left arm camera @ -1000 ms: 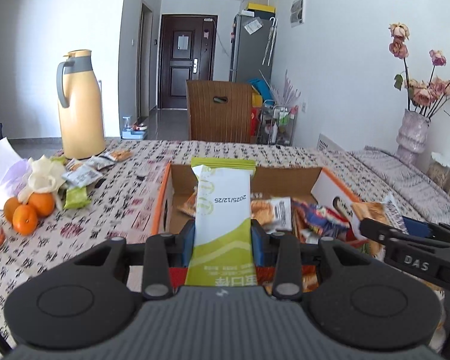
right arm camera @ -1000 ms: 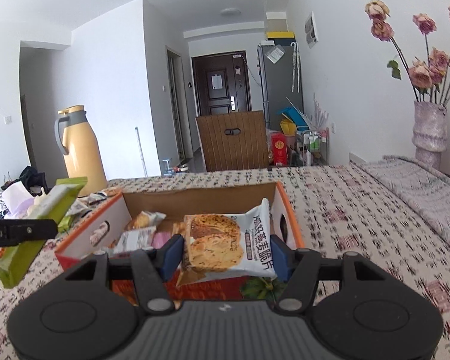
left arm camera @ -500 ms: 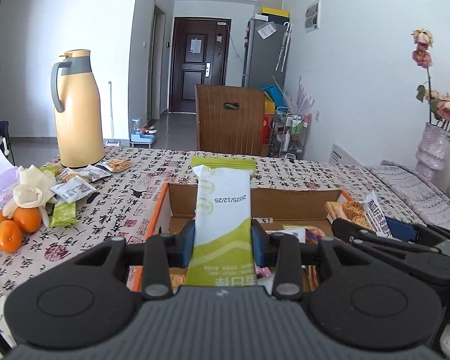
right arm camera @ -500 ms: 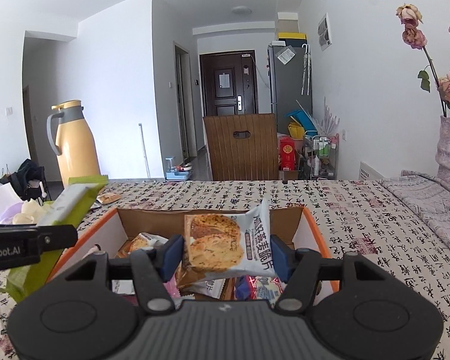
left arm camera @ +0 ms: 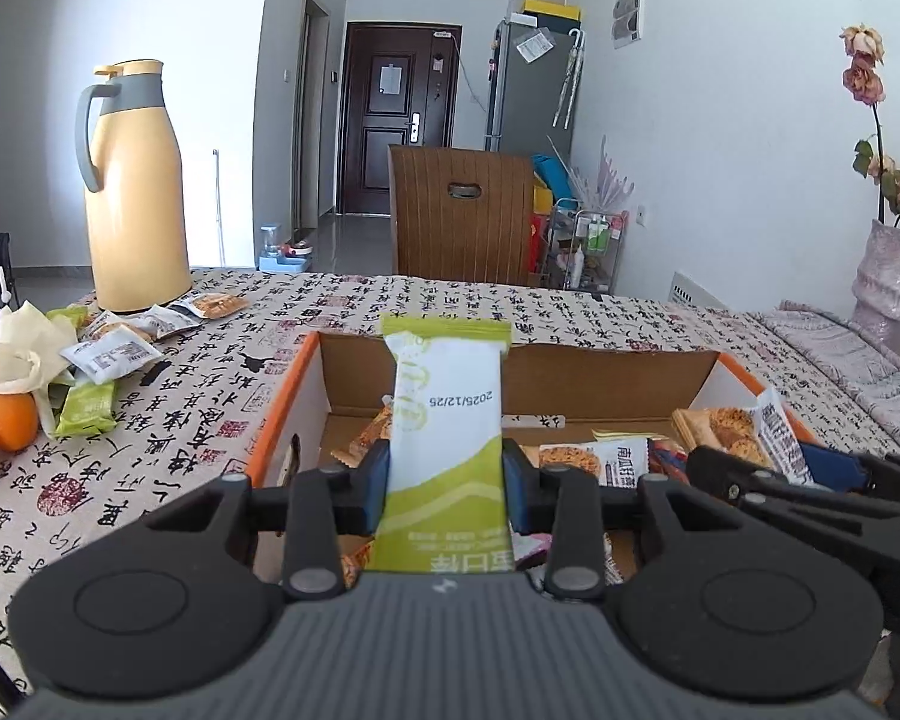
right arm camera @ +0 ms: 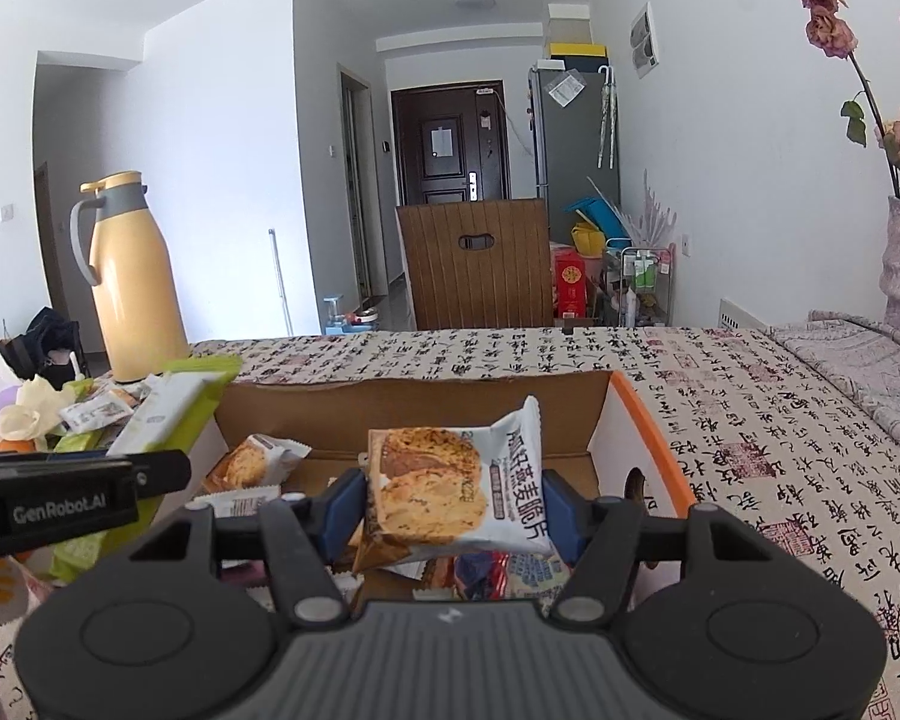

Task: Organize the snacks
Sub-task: 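Carry the bar and cracker packet into the box and open both grippers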

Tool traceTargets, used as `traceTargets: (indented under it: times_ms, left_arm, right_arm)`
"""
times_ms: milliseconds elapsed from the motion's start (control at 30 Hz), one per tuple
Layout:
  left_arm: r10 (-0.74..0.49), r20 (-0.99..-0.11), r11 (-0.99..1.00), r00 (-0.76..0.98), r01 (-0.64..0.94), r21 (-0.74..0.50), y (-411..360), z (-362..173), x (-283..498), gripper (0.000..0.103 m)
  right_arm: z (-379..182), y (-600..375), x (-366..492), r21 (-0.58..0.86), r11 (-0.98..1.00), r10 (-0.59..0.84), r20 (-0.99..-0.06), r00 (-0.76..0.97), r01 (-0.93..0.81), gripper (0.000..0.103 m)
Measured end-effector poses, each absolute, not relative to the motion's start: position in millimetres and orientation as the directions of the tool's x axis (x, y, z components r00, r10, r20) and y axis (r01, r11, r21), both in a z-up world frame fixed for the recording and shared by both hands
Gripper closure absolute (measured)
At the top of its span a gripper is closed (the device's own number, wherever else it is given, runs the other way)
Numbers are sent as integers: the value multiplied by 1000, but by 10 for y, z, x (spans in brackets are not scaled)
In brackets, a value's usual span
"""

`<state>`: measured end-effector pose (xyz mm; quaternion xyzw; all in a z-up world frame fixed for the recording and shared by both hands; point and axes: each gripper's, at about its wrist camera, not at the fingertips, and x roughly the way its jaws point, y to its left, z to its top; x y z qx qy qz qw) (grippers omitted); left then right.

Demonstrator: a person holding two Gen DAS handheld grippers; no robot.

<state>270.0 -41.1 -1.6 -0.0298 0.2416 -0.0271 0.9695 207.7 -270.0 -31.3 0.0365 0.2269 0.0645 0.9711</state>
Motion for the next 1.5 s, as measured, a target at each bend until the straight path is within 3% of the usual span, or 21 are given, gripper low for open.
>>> traceTargets:
  times_ms: [100,167,233,333,400,833,1500]
  left_arm:
    - [-65,-445,996,893,29,-89,-362,-10,2666,64]
    - [-62,-427,994,902,19,-104,-324,14,2642,57]
    - [-53,-411,992,910,2,-124,-275,30,2621,24]
    - [-36,-379,990,925,-19,-140,-215,65,2584,10]
    - [-35,-368,987,929,-26,-160,-188,74,2571,0]
    - [-16,-370,986,929,-47,-161,-206,140,2507,0]
    - [-61,-396,985,916,-9,-173,-102,248,1823,0]
  right_arm:
    - [-290,-2712,2052,97,990,137,-426,894,-105,34]
    - [-280,-2730,2031,97,991,129,-417,900,-97,30]
    - [-277,-2755,2026,104,991,123,-413,903,-87,16]
    - [-287,-2800,2031,110,992,96,-411,907,-55,1]
    - [-296,-2833,2045,122,992,84,-414,906,-36,0]
    - [-159,-2871,1946,126,992,69,-403,913,-20,0]
    - [-202,-2871,1211,91,995,71,-495,866,-30,0]
